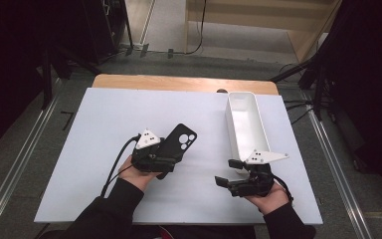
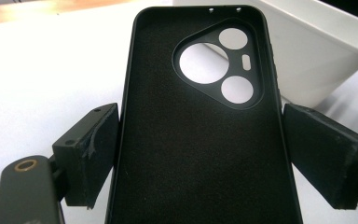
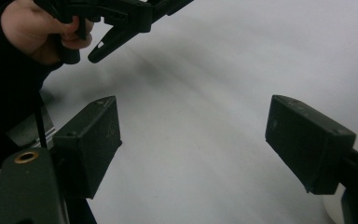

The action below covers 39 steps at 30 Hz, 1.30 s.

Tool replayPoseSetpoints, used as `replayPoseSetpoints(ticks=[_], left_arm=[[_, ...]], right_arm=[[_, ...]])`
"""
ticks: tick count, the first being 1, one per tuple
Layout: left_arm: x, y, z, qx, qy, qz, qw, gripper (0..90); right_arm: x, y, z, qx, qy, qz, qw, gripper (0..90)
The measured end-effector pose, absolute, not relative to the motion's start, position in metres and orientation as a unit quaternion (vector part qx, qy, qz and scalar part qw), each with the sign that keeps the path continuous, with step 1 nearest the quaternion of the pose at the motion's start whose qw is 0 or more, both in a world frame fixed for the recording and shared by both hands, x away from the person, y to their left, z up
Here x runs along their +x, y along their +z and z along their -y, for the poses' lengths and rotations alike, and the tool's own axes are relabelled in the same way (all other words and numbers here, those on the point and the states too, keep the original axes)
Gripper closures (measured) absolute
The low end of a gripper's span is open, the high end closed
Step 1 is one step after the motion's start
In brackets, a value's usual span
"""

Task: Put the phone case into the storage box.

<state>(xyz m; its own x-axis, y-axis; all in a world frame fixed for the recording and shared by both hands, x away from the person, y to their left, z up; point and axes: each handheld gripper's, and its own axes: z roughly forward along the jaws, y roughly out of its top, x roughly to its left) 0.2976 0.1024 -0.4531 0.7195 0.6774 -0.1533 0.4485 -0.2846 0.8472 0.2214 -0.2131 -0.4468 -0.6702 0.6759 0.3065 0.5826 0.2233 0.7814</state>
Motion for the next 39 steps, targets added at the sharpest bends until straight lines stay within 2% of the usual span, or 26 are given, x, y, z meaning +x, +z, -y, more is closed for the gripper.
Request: replayPoseSetpoints(ticks=[18, 39], left_arm=[[0.295, -0.462, -0.092, 0.766, 0.127, -0.382, 0.502, 13.4], [0.289, -0.477, -0.081, 0.757, 0.133, -0.374, 0.520, 13.4]], right_arm=[[0.237, -0.426, 0.197, 0.436, 0.478, -0.761, 0.056, 16.4], [0.266, -0.413, 0.184, 0.448, 0.474, -0.756, 0.056, 19.2]])
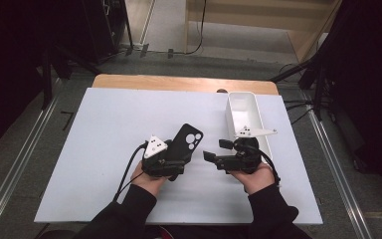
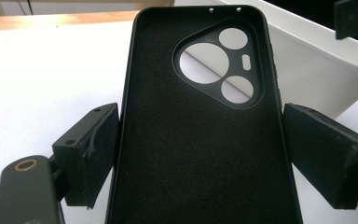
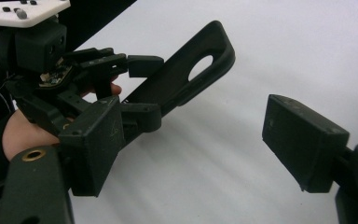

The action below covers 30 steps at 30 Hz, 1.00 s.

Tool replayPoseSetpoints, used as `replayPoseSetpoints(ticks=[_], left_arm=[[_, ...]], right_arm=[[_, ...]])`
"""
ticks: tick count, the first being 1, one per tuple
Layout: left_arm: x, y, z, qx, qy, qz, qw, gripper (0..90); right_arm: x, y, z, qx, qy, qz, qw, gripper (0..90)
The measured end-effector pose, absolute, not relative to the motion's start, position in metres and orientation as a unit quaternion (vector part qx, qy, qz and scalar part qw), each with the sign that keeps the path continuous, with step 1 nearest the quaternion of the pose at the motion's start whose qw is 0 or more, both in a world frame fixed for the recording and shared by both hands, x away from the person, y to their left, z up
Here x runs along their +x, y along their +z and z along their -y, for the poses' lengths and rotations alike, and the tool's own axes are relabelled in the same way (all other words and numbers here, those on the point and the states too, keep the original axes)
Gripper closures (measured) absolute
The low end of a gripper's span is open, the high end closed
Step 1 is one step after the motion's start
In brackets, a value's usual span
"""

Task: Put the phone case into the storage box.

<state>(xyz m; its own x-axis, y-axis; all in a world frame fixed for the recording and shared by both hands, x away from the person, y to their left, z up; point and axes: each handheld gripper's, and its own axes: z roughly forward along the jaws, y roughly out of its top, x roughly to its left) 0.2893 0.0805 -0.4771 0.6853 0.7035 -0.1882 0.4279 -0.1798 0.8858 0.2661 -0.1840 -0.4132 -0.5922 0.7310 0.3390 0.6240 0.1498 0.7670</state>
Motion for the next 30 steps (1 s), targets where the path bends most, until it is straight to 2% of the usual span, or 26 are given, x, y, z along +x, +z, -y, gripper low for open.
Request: replayPoseSetpoints(ticks=[24, 30], left_arm=[[0.290, -0.479, -0.081, 0.754, 0.137, -0.371, 0.524, 13.4], [0.289, -0.479, -0.081, 0.751, 0.137, -0.372, 0.528, 13.3]], right_arm=[[0.301, -0.402, 0.171, 0.453, 0.472, -0.755, 0.042, 22.9], [0.312, -0.405, 0.169, 0.465, 0.463, -0.754, 0.024, 24.9]])
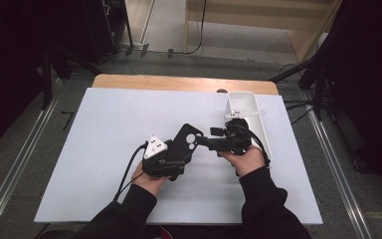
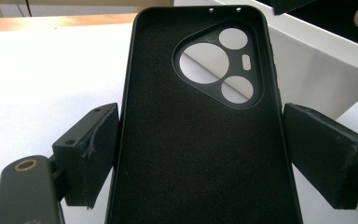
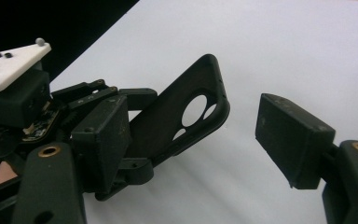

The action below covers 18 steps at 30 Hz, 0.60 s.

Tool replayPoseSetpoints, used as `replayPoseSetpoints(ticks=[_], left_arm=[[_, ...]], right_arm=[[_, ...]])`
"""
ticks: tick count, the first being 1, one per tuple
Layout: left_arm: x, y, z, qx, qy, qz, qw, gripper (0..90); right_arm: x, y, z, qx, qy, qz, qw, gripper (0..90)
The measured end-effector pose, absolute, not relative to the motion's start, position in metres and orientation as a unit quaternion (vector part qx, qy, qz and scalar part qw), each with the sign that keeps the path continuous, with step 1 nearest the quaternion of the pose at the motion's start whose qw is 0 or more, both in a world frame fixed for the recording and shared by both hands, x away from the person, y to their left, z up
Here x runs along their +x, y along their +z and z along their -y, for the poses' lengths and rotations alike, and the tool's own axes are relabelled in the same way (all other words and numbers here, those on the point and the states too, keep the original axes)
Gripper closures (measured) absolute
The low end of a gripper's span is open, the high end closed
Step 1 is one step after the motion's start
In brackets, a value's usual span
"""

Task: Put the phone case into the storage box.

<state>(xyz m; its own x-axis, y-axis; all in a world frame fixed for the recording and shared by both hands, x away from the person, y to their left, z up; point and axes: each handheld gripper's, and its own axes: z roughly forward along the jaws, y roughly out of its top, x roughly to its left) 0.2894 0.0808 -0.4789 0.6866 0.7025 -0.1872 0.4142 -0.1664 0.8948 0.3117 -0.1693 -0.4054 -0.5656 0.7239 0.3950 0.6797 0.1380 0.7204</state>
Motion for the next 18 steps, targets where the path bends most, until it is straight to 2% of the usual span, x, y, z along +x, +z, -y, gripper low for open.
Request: replayPoseSetpoints(ticks=[12, 18], left_arm=[[0.289, -0.478, -0.081, 0.750, 0.141, -0.365, 0.534, 13.3], [0.288, -0.478, -0.080, 0.748, 0.135, -0.368, 0.536, 13.3]], right_arm=[[0.324, -0.413, 0.163, 0.474, 0.454, -0.754, 0.021, 25.1], [0.330, -0.416, 0.155, 0.480, 0.446, -0.755, 0.002, 29.8]])
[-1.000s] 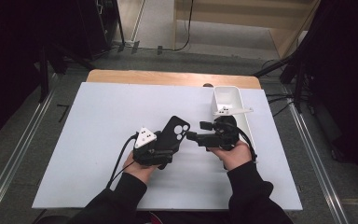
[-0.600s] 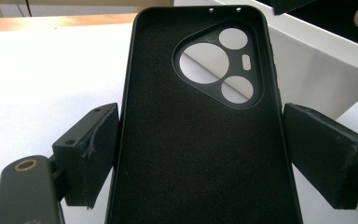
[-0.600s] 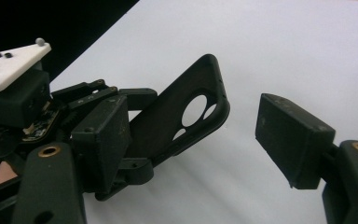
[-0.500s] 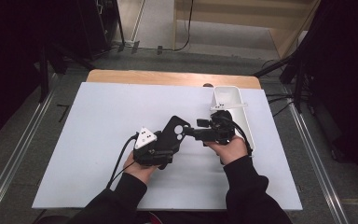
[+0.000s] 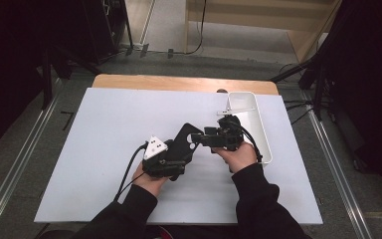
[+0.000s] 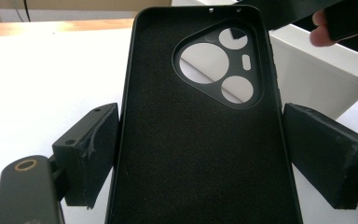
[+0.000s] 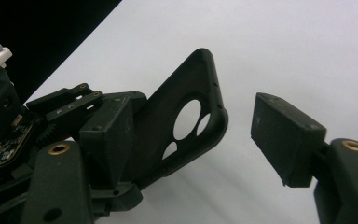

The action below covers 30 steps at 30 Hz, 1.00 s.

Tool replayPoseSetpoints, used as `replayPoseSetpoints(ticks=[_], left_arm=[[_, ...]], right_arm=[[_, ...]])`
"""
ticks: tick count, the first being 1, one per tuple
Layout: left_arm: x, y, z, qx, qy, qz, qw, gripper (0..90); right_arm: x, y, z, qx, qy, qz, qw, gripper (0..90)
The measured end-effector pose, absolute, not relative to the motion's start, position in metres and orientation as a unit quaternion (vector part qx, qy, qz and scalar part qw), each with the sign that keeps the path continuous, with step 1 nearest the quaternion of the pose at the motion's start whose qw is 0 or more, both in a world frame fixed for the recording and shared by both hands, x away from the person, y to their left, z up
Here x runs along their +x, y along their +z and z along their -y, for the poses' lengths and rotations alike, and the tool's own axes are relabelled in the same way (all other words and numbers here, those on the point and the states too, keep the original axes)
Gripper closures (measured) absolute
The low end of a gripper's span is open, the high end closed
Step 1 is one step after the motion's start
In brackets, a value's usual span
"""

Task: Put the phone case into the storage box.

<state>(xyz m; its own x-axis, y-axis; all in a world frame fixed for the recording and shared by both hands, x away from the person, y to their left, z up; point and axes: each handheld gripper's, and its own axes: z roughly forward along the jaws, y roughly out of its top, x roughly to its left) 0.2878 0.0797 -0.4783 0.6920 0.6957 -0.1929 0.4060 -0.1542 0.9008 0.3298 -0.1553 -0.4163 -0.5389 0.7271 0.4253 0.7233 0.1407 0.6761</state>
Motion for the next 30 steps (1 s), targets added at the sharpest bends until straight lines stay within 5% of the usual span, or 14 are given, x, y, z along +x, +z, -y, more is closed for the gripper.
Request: replayPoseSetpoints(ticks=[13, 22, 30], left_arm=[[0.287, -0.478, -0.078, 0.745, 0.126, -0.375, 0.538, 13.3], [0.286, -0.478, -0.078, 0.747, 0.129, -0.372, 0.536, 13.3], [0.283, -0.479, -0.075, 0.748, 0.138, -0.367, 0.535, 13.3]], right_arm=[[0.336, -0.427, 0.146, 0.505, 0.440, -0.741, -0.037, 44.7], [0.342, -0.433, 0.153, 0.539, 0.442, -0.712, -0.086, 65.6], [0.342, -0.430, 0.156, 0.547, 0.446, -0.701, -0.107, 71.0]])
